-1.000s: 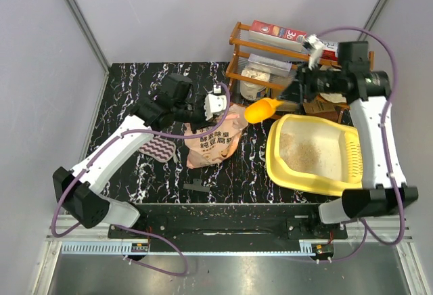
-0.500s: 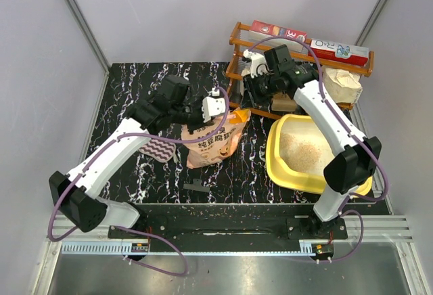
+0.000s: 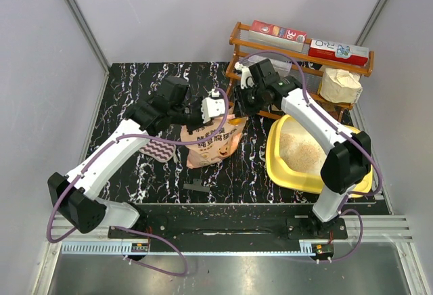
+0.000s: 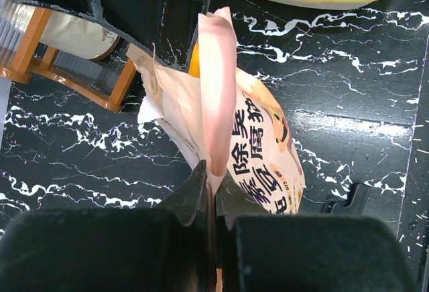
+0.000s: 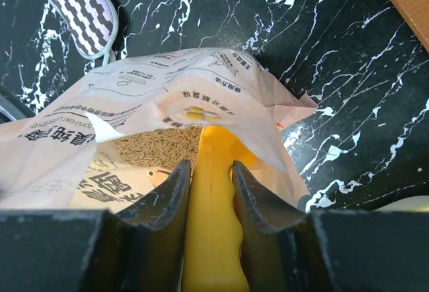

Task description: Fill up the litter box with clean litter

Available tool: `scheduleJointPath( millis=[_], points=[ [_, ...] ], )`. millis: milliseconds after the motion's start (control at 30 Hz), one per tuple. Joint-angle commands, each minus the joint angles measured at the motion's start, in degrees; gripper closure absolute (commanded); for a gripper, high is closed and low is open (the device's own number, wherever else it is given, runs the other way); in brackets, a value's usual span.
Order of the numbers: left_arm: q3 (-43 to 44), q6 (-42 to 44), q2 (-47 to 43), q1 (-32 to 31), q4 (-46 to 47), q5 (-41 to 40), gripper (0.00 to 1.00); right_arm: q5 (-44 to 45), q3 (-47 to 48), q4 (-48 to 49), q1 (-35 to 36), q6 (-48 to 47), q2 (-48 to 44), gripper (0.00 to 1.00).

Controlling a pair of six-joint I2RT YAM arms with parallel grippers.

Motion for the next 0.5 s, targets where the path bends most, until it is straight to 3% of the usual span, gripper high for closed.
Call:
scheduleJointPath(
  millis=[0, 233, 467],
  points=[
    [2.47, 0.79, -3.67, -0.33, 5.77, 2.62, 1.0, -2.88, -3.97, 0.29, 0.02, 1.71, 3.44, 1.0],
    [2.64, 4.39, -3.05, -0.42, 5.42, 0.08, 1.0, -21.69, -2.65, 4.16, -2.17, 3.12, 5.73, 1.0],
    [3.52, 7.91, -3.05, -0.33, 3.75, -1.77, 1.0, -35.32, -3.96, 11.71, -12.02, 16.2, 4.15, 1.0]
  ],
)
